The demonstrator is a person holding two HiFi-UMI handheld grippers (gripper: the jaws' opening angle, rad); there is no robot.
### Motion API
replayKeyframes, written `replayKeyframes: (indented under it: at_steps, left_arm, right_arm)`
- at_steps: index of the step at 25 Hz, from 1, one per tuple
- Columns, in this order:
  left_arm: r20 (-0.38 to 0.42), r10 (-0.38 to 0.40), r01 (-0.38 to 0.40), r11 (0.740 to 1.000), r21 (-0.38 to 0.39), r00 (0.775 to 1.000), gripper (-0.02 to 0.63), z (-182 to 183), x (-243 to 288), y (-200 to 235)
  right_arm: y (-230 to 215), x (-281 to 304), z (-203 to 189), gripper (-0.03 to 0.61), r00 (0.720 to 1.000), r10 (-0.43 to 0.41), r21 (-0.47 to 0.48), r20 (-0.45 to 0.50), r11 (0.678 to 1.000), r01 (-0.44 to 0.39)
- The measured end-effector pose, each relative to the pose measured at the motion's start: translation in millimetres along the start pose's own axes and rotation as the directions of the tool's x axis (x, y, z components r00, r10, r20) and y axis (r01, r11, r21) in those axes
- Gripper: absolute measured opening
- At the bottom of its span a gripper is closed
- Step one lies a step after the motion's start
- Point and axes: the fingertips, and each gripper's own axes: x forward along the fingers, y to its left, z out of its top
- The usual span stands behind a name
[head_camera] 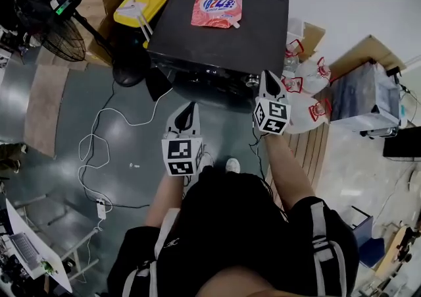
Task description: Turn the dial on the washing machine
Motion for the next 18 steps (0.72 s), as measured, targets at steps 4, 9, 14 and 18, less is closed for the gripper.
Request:
replayKeyframes:
  at_steps: [4, 9, 14, 18]
  left_arm:
    - [0.051, -0.026, 0.026, 1.000, 0.001, 0.998, -0.005, 20, 10, -6]
    - [0.099, -0.053, 0.051, 0.998, 0.028, 0.994, -0.005, 40, 17, -16]
    - [0.123, -0.075, 0.068, 0.996, 0.057, 0.990, -0.005, 58, 26, -25]
    - [0.137, -0.091, 0.081, 0.994, 0.078, 0.986, -0.005, 70, 33, -34]
  right_arm:
    - [16, -26, 40, 0.009, 0.995, 0.069, -0.016, 0.074, 0.998, -0.068]
    - [25, -62, 65, 0.008, 0.990, 0.077, 0.021, 0.115, 0.997, -0.080]
    - [46, -81, 83, 0.008, 0.981, 0.119, -0.014, 0.151, 0.993, -0.118]
    - [47, -81, 96, 0.008, 0.978, 0.123, -0.032, 0.170, 0.992, -0.120]
